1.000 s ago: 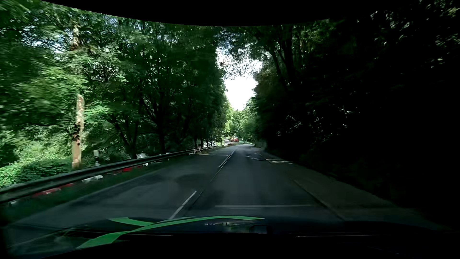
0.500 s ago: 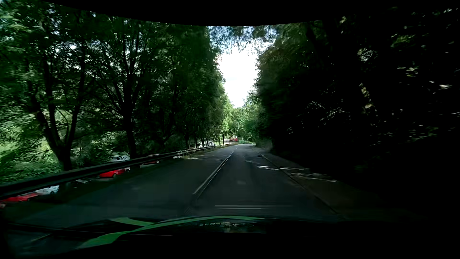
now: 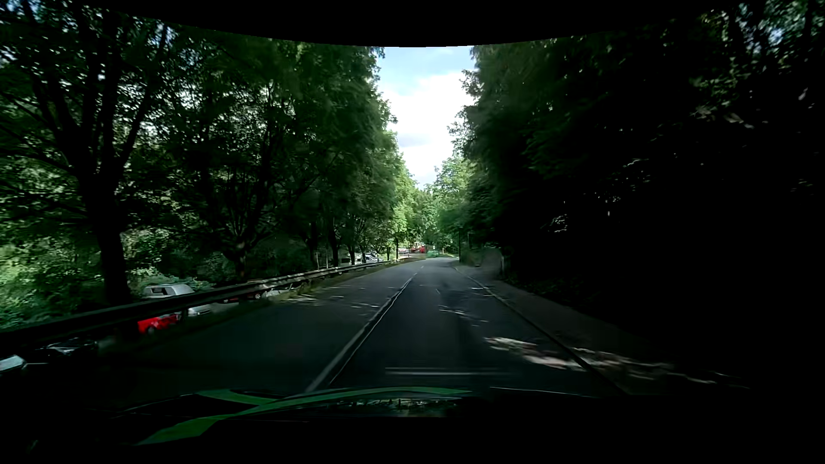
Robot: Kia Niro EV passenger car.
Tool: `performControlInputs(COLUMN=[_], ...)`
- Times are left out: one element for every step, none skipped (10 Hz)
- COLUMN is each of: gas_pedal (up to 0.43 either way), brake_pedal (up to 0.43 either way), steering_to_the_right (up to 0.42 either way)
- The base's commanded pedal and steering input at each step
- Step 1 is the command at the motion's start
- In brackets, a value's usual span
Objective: Follow the waypoints while adhering to traffic rules and regulations
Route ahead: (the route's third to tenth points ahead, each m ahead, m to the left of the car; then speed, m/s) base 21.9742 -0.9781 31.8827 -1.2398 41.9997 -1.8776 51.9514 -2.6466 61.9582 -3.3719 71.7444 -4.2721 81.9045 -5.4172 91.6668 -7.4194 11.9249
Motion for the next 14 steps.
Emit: performControlInputs(gas_pedal=[0.000, 0.000, 0.000, 0.000, 0.000, 0.000, 0.000, 0.000, 0.000, 0.000, 0.000, 0.000, 0.000, 0.000], brake_pedal=[0.000, 0.000, 0.000, 0.000, 0.000, 0.000, 0.000, 0.000, 0.000, 0.000, 0.000, 0.000, 0.000, 0.000], steering_to_the_right=[-0.002, -0.003, -0.004, -0.005, -0.005, -0.005, -0.005, -0.005, -0.005, -0.005, -0.005, -0.004, -0.003, -0.003])
